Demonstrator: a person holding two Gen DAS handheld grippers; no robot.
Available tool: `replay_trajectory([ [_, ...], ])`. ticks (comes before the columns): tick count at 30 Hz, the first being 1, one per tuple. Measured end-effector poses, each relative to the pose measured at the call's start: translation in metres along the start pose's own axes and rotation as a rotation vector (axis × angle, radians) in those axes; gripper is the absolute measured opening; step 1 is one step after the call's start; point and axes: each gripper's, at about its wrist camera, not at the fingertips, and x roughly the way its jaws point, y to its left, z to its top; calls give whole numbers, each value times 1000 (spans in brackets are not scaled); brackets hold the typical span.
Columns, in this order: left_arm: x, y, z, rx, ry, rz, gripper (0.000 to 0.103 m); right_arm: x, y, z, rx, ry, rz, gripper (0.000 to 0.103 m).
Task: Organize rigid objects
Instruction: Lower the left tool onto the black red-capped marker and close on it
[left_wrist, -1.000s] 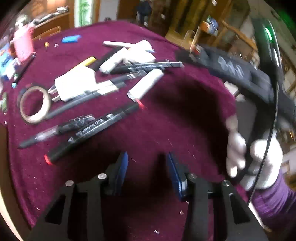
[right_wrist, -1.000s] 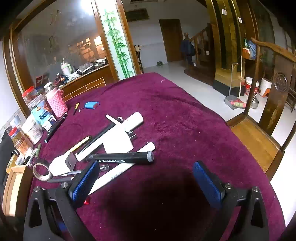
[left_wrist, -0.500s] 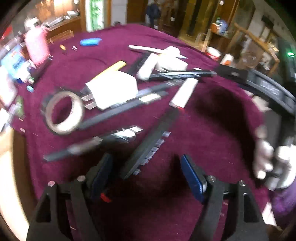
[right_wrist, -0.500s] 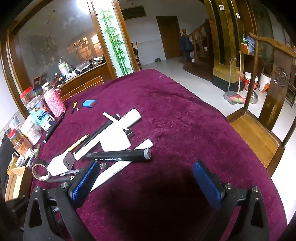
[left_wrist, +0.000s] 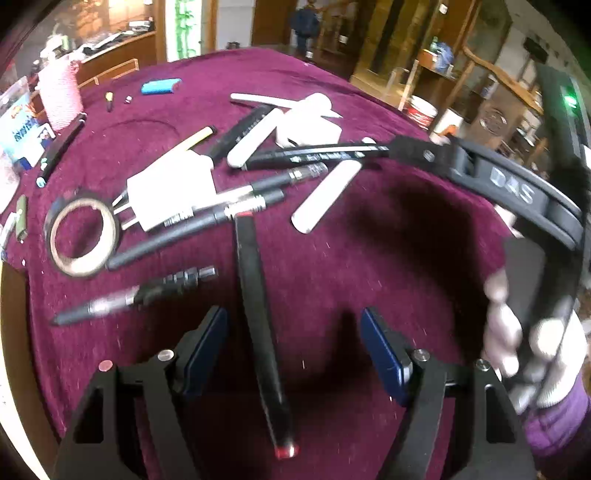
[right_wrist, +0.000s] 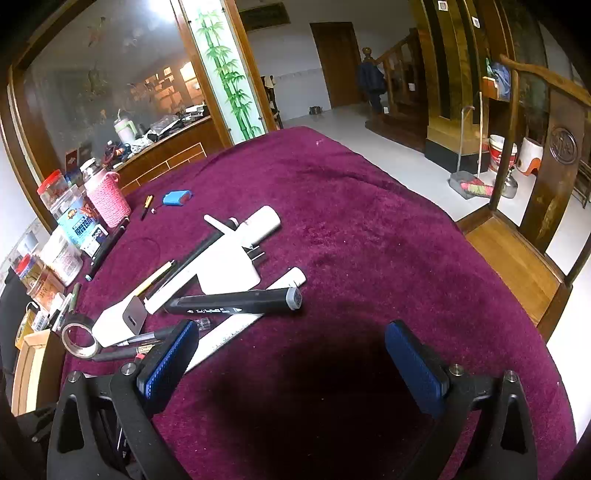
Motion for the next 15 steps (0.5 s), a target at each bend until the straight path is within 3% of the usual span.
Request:
replay_trajectory([
  [5,4,-12,-6,40,-61,129,74,1,0,0,-1,3,-3,102],
  [7,2,-11,-9,13,-76,142,74,2,0,-1,-2,5,-7,102],
  [9,-1,-6,-8,-21,-72,154,58,2,0,-1,-2,5,-10,102],
  [11,-6,2,-7,-51,-71,161,15,2,0,-1,1,5,-10,102],
  [13,-11,18,-8,-131,-62,77,14,3,0,-1,3,4,-8,102],
  [15,-18,26,-13,-169,-71,66,14,2,-2,-1,11,4,-4,102],
])
